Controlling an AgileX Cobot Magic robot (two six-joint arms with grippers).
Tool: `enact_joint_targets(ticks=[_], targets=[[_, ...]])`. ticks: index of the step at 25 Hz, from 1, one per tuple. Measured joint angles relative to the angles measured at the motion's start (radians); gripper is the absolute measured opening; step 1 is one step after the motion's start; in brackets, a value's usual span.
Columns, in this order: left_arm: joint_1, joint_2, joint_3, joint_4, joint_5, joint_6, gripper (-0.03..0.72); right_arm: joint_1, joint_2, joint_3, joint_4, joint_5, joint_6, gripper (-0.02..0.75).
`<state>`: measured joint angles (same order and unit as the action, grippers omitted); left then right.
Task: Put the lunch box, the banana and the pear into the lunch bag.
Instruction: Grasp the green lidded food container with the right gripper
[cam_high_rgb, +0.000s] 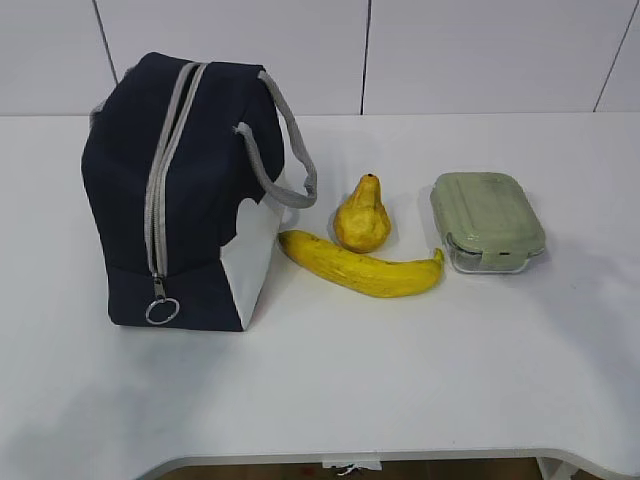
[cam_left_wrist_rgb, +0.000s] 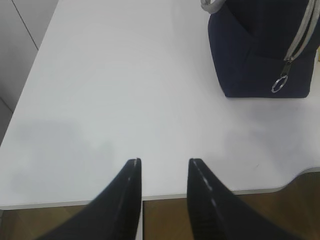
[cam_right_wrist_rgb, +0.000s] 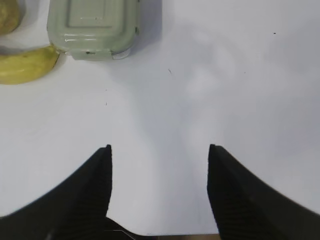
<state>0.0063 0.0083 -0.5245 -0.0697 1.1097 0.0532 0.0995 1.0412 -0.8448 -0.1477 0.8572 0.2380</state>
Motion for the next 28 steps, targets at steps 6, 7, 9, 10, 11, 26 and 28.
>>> enact_joint_targets(ticks=[6,7,9,10,11,26,28], targets=[[0.0,0.0,0.0,0.0,0.0,0.0,0.24,-0.161,0.151,-0.126,0.178,-0.002,-0.182,0.468],[0.0,0.0,0.0,0.0,0.0,0.0,0.24,-0.195,0.168,-0.145,0.225,0.0,-0.23,0.468],[0.0,0.0,0.0,0.0,0.0,0.0,0.24,-0.277,0.21,-0.18,0.341,0.016,-0.354,0.468],[0.0,0.0,0.0,0.0,0.0,0.0,0.24,-0.312,0.228,-0.197,0.402,0.031,-0.418,0.468],[0.0,0.0,0.0,0.0,0.0,0.0,0.24,-0.353,0.249,-0.211,0.452,0.049,-0.469,0.468],[0.0,0.0,0.0,0.0,0.0,0.0,0.24,-0.701,0.726,-0.377,1.14,0.335,-1.059,0.468],[0.0,0.0,0.0,0.0,0.0,0.0,0.24,-0.701,0.787,-0.411,1.146,0.335,-1.066,0.468]])
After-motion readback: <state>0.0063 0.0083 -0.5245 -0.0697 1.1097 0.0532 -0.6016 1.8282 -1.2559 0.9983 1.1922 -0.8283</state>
